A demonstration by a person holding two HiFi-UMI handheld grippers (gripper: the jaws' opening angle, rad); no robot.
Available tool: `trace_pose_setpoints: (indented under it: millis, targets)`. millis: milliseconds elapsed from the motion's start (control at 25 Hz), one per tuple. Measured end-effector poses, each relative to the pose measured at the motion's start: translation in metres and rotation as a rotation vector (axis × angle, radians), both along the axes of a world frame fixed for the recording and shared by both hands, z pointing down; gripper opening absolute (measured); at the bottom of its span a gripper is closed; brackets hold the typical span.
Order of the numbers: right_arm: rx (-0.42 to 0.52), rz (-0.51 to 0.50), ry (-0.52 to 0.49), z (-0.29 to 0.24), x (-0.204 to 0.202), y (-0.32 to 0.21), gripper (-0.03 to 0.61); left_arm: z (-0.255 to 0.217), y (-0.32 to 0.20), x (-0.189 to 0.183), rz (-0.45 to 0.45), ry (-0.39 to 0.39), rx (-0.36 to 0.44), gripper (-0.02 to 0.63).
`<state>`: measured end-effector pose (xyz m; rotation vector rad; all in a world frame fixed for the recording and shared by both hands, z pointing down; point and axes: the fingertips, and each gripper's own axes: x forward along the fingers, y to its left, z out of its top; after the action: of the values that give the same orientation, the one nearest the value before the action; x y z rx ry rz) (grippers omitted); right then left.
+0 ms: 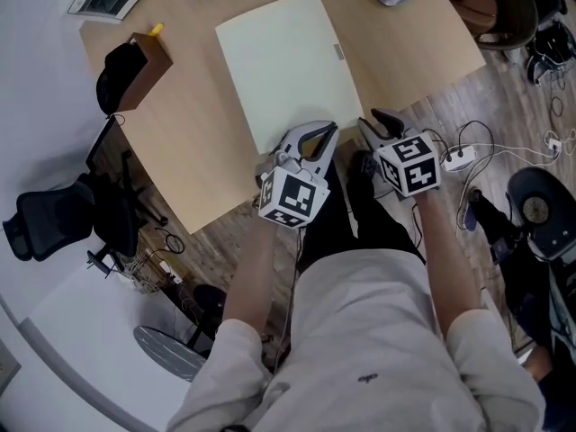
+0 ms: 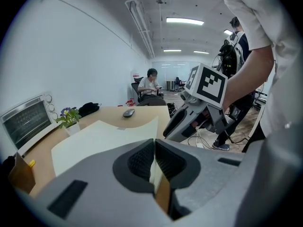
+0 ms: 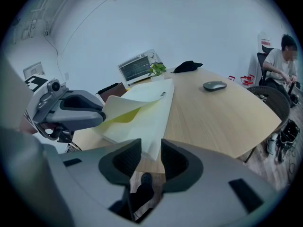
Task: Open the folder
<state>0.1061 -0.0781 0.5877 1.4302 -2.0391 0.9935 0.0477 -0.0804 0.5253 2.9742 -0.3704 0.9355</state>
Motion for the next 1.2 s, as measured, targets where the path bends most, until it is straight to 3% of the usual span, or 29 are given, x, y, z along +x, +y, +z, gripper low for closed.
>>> trace_pose_setpoints:
  millis: [400,680,1200]
  targets:
    - [0.002,-0.017,0.023,0.0,0.0,0.0,0.124,-0.018,0.005,-0.018,-0.069,0.024,0.035,0.011]
    - [0.001,-0.052,0.047,-0.001,-0.003,0.0,0.104,-0.036,0.004,-0.033,-0.164,0.062,0.055,0.011]
    - [-0.006,-0.112,0.081,0.0,-0.005,-0.001,0.095,-0.068,-0.005,-0.061,-0.322,0.072,0.195,0.011]
